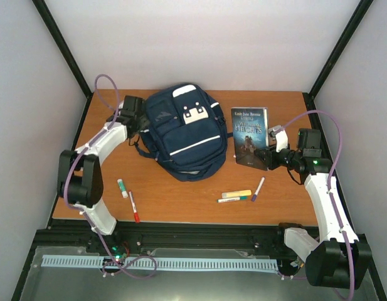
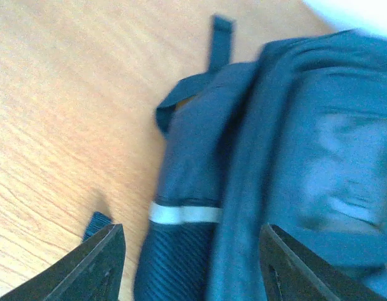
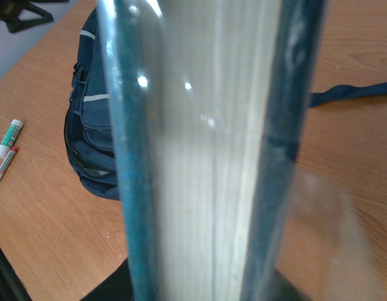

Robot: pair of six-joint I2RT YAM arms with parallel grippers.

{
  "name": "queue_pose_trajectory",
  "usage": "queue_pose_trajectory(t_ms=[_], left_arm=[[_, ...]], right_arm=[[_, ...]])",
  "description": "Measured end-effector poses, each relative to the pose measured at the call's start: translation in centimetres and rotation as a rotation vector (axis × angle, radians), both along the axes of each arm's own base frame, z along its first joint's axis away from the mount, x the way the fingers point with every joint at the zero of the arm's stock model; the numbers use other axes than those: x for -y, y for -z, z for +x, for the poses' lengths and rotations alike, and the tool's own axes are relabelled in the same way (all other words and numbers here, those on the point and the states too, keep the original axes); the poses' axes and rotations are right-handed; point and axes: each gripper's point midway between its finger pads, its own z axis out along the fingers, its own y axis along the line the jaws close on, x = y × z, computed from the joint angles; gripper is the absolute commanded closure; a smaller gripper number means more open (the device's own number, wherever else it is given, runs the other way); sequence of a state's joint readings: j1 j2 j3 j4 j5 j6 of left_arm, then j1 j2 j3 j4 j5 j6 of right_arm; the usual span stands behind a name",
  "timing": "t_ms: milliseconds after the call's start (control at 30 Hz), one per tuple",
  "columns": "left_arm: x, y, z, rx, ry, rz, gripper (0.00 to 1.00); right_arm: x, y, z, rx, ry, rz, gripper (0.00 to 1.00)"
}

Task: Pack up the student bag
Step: Place the book in the student bag.

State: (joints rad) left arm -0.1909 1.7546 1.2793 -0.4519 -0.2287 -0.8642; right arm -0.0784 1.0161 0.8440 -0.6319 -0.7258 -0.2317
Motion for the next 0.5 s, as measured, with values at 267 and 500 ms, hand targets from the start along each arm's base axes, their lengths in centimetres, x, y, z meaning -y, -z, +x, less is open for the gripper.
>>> queue_pose_trajectory(t_ms=[267, 500], left_arm=[[9.9, -9.4, -1.9, 0.195, 0.362, 0.051, 0.50], [22.2, -10.0, -5.8, 0.171, 0.881, 0.165, 0.53]], right_arm=[[0.2, 0.1, 0.1, -0.001, 0.010, -0.010, 0.97], [1.1, 0.6, 0.5, -0.009, 0.059, -0.049, 0.97]])
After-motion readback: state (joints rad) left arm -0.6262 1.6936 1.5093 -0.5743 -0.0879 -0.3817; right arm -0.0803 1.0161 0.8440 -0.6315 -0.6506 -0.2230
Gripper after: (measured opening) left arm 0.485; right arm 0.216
